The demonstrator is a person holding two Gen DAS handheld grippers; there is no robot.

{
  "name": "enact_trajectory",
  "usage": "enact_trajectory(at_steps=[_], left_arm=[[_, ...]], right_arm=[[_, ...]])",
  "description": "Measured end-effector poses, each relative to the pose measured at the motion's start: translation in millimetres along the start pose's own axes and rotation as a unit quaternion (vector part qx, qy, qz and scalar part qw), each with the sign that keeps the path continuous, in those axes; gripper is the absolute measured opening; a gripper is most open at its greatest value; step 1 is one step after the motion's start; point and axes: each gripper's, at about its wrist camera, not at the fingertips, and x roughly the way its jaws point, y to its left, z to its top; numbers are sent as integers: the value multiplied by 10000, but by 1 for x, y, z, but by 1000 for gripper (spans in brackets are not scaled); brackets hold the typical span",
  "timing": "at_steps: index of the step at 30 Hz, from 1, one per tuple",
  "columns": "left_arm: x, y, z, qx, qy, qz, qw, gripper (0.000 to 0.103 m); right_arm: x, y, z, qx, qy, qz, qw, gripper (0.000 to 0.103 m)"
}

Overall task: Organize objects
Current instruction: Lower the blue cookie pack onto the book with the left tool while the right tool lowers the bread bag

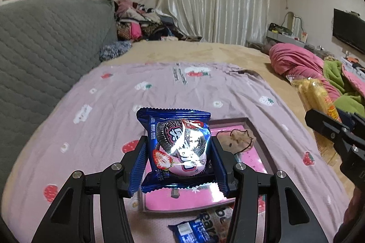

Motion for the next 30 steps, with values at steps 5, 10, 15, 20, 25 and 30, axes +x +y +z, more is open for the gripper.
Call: enact_trajectory(at_steps=[5, 10, 15, 20, 25, 30], left_arm=[[39, 4, -22, -24, 176, -45, 9998, 54], [75, 5, -52, -83, 352, -63, 9993, 54], [109, 9, -80, -151, 542, -74, 9984, 54], [134, 4, -96, -47, 839, -106, 9964, 54], [145, 2, -101, 3, 969, -145, 9952, 54], [153, 6, -106, -104, 1155, -180, 9931, 54]], right_arm=[[33, -8, -27, 175, 239, 96, 9995, 41], [70, -16, -50, 391, 501, 179, 9978, 41], [102, -24, -72, 483, 719, 157, 9961, 41], [128, -25, -91, 335, 1058, 30, 9938, 41], [144, -24, -100, 281, 1390, -130, 9898, 41], [157, -27, -107, 352, 1713, -178, 9844, 41]])
